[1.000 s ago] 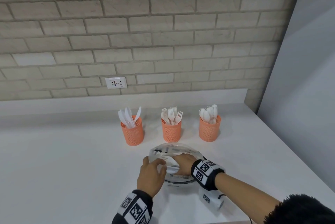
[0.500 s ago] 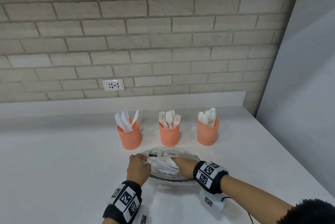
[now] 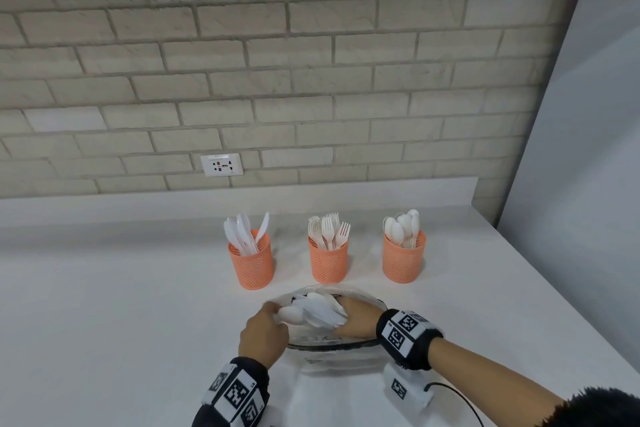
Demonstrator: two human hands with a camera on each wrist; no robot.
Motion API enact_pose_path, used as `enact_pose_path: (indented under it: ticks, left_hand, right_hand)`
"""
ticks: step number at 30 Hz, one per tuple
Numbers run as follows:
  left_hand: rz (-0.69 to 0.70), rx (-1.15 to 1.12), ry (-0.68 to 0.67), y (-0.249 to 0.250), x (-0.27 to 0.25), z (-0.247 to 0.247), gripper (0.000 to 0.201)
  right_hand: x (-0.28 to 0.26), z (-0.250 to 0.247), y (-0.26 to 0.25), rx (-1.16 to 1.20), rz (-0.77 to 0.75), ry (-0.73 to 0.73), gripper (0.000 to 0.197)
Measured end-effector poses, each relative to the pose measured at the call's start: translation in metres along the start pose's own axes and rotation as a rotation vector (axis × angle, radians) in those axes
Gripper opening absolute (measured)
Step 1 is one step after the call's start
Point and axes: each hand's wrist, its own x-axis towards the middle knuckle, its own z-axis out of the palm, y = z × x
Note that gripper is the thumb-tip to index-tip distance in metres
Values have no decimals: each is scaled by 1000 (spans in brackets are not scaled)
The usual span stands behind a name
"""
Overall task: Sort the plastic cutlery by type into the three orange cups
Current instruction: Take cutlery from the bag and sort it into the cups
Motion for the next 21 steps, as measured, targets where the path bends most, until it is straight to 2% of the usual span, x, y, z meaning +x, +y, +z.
enact_pose_path:
  ticks: [3, 6, 9, 12, 13, 18, 20, 21]
  left_hand:
    - [-13, -89, 20, -1, 4, -1, 33]
    - [47, -183, 1, 3, 3, 0, 39]
    - [54, -236, -23, 2, -1, 3, 36]
    - [8, -152, 6, 5, -3, 6, 30]
    - [11, -115, 6, 7, -5, 7, 30]
    - [68, 166, -66, 14, -21, -1, 35]
    - [161, 144, 30, 18, -26, -12, 29]
    - [241, 53, 118, 22, -27, -17, 24]
  right_hand:
    - [-4, 2, -7, 85, -46, 41, 56]
    - [-5, 1, -10, 145, -30, 59, 54]
    - [-1, -4, -7, 339, 76, 49, 39]
    - [4, -8, -8, 562, 109, 40, 12]
    - [5, -12, -10, 625, 111, 51, 11]
    - [-5, -51, -24, 946, 69, 269, 7]
    - [-10, -67, -24, 1057, 54, 394, 6]
    - [-12, -74, -24, 1099, 49, 455, 7]
